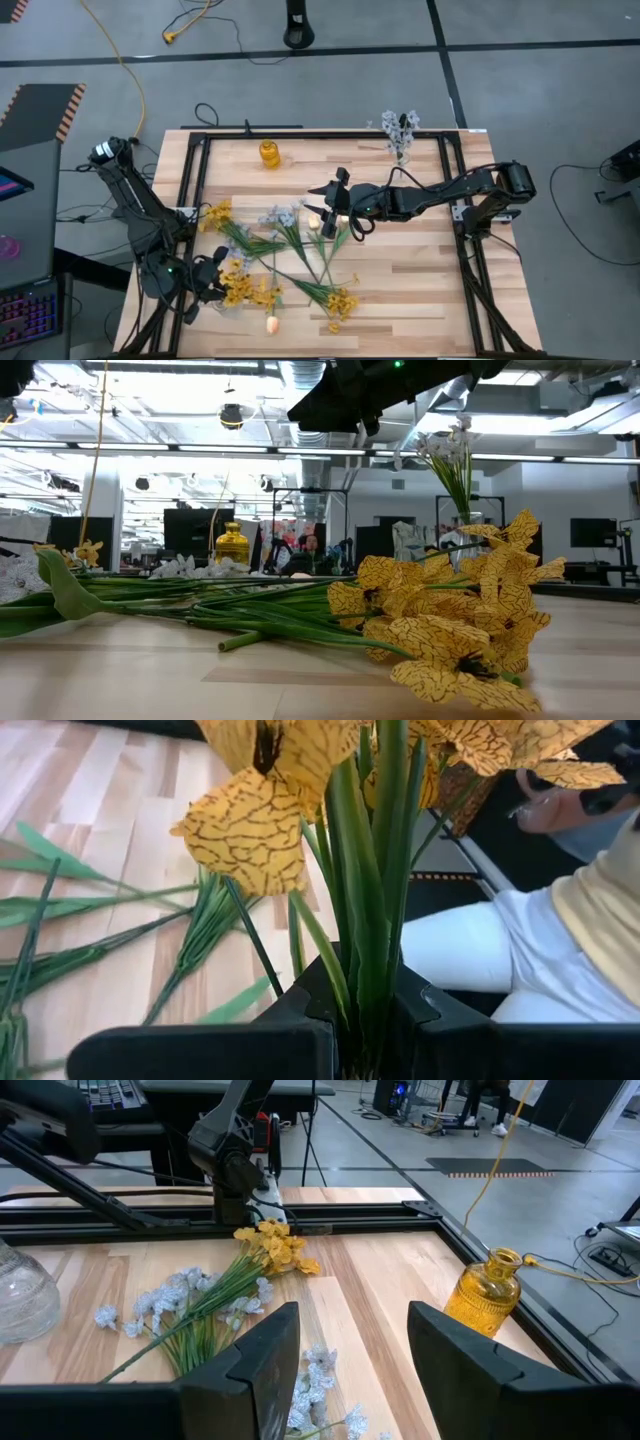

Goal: Sort flowers into vase by color
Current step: Put the middle yellow flowers into the bottom transparent vase

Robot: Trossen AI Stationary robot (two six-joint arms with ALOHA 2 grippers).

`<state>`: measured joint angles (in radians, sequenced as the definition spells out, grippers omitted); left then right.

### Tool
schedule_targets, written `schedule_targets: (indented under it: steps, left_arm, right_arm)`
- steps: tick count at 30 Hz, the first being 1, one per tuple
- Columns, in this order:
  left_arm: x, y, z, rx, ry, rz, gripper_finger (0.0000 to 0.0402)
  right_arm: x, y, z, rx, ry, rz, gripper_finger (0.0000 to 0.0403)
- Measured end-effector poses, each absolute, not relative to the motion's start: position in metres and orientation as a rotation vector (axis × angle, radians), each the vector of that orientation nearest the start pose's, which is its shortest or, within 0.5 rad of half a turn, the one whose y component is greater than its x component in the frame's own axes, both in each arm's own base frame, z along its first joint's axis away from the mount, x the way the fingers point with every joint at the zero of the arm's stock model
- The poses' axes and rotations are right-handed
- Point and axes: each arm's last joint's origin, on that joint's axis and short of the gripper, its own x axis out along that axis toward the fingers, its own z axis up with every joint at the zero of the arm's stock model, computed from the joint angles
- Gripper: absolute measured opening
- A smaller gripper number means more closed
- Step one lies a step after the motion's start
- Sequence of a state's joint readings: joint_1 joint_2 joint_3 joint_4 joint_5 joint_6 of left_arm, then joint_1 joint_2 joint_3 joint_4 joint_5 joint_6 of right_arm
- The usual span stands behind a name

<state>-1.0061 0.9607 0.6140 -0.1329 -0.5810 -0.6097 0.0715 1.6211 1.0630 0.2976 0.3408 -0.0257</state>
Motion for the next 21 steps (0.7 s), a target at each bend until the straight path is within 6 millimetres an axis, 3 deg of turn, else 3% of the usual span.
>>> schedule_targets:
  steps: [10, 21]
  left_arm:
    - [0.1208, -0.1608, 0.2496, -0.297, 0.464, -0.278, 0.0022]
    - [0.1209, -0.1607, 0.2497, -0.308, 0.462, -0.271, 0.0096]
  right_arm:
    - [0.3645, 0.0164, 0.2639, -0.079, 0.259, -0.265, 0.0214]
    - [0.3645, 0.0165, 0.2639, -0.079, 0.259, -0.264, 0.0214]
